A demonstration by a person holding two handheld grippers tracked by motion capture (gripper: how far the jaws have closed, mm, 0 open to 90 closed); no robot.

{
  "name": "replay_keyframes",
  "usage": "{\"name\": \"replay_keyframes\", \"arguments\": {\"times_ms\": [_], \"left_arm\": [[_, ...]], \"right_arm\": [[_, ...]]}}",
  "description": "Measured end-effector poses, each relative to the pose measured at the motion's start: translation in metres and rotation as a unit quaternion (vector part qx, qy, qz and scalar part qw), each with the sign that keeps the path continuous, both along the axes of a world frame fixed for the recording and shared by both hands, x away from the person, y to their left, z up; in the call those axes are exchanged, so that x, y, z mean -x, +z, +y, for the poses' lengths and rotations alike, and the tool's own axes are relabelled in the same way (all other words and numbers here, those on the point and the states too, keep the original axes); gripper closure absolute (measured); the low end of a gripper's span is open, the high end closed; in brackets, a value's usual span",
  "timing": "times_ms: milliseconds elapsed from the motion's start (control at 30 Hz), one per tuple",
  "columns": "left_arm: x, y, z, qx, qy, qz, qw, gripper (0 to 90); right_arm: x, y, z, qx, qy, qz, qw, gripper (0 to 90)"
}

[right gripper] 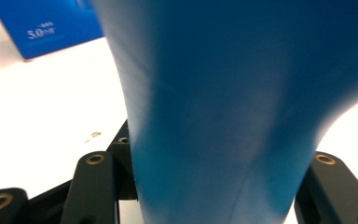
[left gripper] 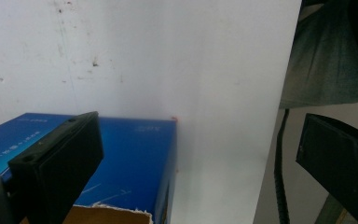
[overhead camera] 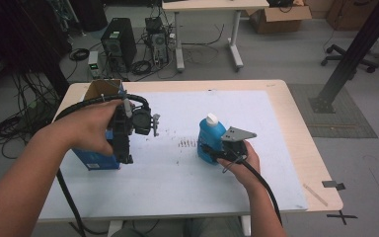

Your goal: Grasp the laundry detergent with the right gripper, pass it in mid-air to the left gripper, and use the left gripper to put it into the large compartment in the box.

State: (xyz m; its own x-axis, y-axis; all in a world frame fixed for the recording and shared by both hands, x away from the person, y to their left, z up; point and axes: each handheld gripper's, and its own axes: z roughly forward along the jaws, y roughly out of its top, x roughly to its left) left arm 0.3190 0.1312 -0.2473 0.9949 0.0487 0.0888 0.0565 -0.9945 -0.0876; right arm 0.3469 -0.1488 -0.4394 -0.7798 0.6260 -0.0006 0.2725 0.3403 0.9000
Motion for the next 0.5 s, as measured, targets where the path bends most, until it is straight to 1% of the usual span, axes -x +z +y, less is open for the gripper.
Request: {"name": "replay_keyframes", "arguments": {"times_ms": [100, 233, 367, 467, 500], "left_arm": [[-0.001, 0.001, -0.001, 0.0, 0.001, -0.001, 1.0, 0.8], [-0.001, 0.005, -0.003, 0.0, -0.001, -0.005, 1.0, 0.9], [-0.002, 0.011, -0.005, 0.0, -0.001, -0.008, 1.0, 0.9], [-0.002, 0.014, -0.007, 0.002, 0.001, -0.008, 1.0, 0.9], [-0.002, 0.015, -0.008, 0.001, -0.001, -0.009, 1.0, 0.9]], "right_arm": [[0.002, 0.01, -0.002, -0.004, 0.013, -0.006, 0.9999, 45.1], [0.005, 0.032, -0.003, -0.001, 0.04, -0.02, 0.999, 45.0], [0.01, 0.056, -0.005, 0.002, 0.077, -0.028, 0.9967, 44.9], [0.013, 0.07, -0.008, -0.003, 0.105, -0.028, 0.994, 44.8], [0.014, 0.074, -0.009, -0.006, 0.114, -0.027, 0.9931, 44.8]]}}
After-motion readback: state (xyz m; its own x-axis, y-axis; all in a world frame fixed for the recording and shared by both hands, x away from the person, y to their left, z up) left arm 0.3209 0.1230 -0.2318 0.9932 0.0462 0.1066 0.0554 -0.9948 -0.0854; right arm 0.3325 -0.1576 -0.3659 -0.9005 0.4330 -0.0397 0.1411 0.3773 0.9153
